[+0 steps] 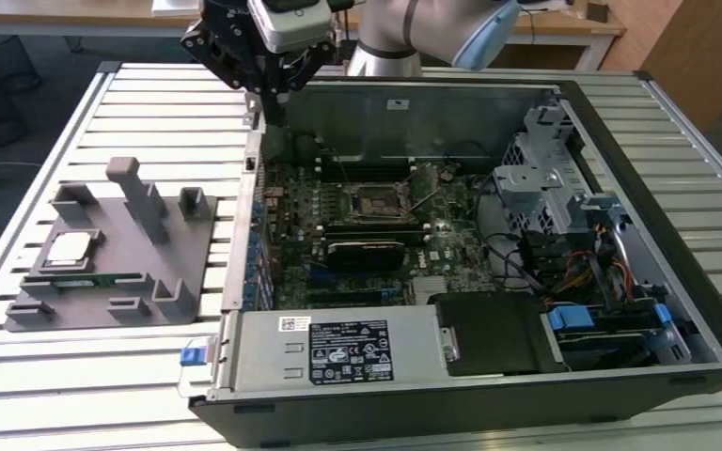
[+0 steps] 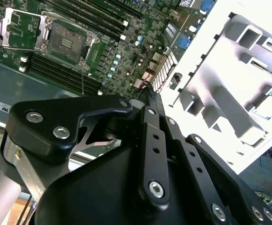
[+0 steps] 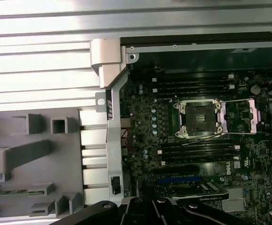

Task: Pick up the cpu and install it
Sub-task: 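Reach for the cpu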

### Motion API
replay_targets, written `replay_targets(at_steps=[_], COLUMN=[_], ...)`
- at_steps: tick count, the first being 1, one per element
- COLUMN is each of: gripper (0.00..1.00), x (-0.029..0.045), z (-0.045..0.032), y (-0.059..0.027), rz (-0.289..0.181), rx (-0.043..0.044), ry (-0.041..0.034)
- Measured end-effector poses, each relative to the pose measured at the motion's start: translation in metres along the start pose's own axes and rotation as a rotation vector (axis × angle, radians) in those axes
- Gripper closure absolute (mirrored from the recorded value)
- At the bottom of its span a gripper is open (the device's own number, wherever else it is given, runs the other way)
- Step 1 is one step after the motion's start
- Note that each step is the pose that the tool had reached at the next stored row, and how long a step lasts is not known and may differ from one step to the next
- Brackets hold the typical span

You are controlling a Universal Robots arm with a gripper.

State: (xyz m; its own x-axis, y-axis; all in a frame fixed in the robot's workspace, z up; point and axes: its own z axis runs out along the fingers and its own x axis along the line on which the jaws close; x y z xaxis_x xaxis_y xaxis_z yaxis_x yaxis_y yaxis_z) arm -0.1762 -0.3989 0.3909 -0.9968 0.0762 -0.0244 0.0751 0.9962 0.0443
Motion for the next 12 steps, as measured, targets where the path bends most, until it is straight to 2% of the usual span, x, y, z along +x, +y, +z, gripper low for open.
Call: replay_targets(at_steps=[12], gripper=[0.89], x=[0.0076], z=[0.0008], y=[-0.0006], rz=[0.0], rx=[0.0], ry=[0.0])
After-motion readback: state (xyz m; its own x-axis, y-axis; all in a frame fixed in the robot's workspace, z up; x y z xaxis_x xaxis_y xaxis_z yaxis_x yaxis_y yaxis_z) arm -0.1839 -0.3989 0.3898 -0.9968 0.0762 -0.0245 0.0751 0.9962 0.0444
